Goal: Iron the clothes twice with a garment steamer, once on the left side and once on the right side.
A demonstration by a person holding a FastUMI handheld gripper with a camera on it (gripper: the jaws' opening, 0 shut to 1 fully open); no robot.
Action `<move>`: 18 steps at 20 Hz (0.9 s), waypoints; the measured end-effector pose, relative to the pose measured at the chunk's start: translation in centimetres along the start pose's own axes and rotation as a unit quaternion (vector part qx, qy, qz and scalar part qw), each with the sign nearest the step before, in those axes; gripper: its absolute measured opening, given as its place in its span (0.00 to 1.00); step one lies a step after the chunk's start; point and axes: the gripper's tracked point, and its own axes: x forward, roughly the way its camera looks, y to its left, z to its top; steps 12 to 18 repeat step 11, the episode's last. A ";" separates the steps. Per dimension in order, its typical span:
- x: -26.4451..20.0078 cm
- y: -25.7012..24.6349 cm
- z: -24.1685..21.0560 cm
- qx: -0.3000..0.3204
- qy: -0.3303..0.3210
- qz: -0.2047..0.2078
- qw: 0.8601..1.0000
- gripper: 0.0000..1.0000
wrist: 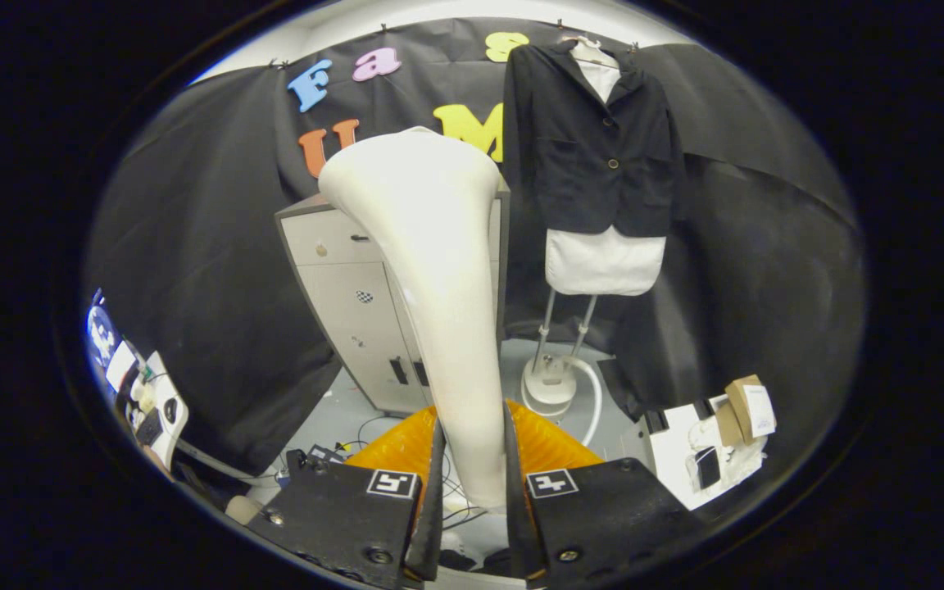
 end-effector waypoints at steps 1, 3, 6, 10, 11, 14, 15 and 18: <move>0.0 -0.1 0.1 0.000 -0.001 -0.001 1.000 0.35; 0.1 -0.3 0.0 0.002 0.000 -0.001 1.000 0.35; 0.1 -0.3 -0.1 0.005 0.002 0.003 1.000 0.35; 0.0 -0.4 0.1 0.006 0.000 0.003 1.000 0.36; 0.1 -0.4 0.0 0.007 0.000 0.003 1.000 0.36; 0.1 -0.4 0.0 0.007 0.000 0.003 1.000 0.36; 0.1 -0.4 0.0 0.007 0.000 0.003 1.000 0.36; 0.1 -0.4 0.0 0.007 0.000 0.003 1.000 0.36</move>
